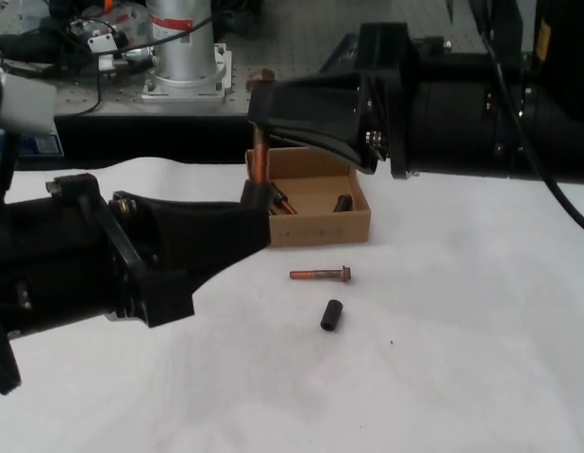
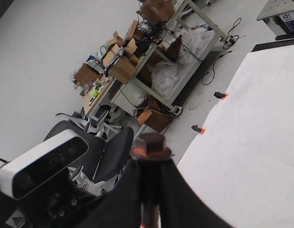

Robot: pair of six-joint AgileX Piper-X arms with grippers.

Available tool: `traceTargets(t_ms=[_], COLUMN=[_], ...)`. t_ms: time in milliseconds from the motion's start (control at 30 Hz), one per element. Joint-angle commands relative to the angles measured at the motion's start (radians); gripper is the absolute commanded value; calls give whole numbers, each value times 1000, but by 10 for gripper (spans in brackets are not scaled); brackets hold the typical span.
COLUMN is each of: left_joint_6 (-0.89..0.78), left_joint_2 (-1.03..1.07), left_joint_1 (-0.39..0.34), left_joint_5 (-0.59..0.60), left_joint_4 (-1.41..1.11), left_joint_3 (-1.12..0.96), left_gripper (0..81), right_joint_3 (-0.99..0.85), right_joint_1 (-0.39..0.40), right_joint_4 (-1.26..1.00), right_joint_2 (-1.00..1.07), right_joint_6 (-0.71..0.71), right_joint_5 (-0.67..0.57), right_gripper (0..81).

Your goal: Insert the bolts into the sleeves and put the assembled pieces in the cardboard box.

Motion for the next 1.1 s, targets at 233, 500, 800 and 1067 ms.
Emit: traceTargets(t_ms=[233,500,800,1067], left_joint_6=[-25,-25,-25,-25], left_joint_2=[-6,-6,-6,-6], left_joint_1=[8,8,8,8], left_joint_5=[-111,-111,-111,-111], left_joint_4=[-29,-51,-51,-65], left_joint_3=[-8,-8,-8,-8], left_gripper=[6,6,6,6], right_joint_3=[-1,-1,-1,-1], right_joint_1=[5,5,5,5], right_joint_4=[-9,-9,34,169], right_joint_2=[-7,-7,-7,-7], right_joint_6=[-8,-24,-94,-192], right_joint_5=[-63,-141,-239,-275], right_gripper=[28,28,28,28])
